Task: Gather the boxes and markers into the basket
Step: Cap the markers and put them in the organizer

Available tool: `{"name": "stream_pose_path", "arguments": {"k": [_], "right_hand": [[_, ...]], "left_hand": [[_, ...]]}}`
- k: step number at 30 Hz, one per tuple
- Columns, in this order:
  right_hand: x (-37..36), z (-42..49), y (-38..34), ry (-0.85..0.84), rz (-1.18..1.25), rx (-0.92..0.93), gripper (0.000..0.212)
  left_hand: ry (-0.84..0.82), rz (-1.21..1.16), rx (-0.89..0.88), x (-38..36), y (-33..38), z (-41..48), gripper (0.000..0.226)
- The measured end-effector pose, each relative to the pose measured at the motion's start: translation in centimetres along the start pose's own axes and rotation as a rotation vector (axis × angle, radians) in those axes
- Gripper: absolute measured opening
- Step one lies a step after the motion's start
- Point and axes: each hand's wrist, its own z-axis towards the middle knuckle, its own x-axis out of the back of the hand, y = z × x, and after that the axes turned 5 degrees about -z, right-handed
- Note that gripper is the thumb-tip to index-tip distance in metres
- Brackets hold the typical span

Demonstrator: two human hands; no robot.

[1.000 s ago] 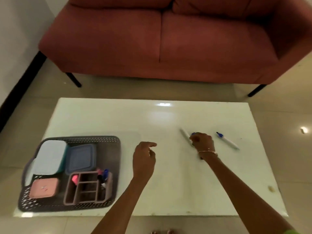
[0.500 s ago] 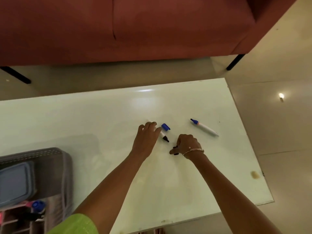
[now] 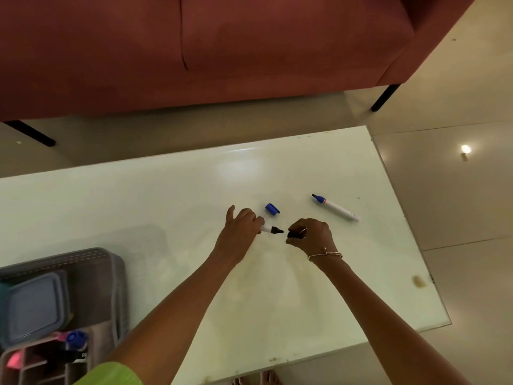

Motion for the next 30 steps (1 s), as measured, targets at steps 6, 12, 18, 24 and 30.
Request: {"name": "stream_pose_path", "arguments": {"k": [6,12,18,24,30], "right_hand": [[0.3,-1.4,-1.7,0.004,-0.020,0.076,0.025],[1.2,-3.3,-3.8,0.007,-0.037,0.184,0.022],[1.2,-5.3,-7.2,0.011,-0.018,0.350,0.020],[0.4,-5.5,-10.8,-0.156,0.019,0.445,0.017],[-1.3,-6.6,-15.2,-0.249,-0.078,0.494,0.022]], "left_hand": [[0.027,-0.111,0.012,1.8,0.5,-1.5,0.025],[-0.010,-0.220,0.009,3.3,1.3,-3.6,0.017],[0.095,-0.425,0.103,4.8,1.2,-7.2,0.021],[0.240,-0.422,0.144,5.5,-0.5,-11.1,0.030],[0.259,-0.521,0.314,6.9,-1.8,-15.4,0.023]]}}
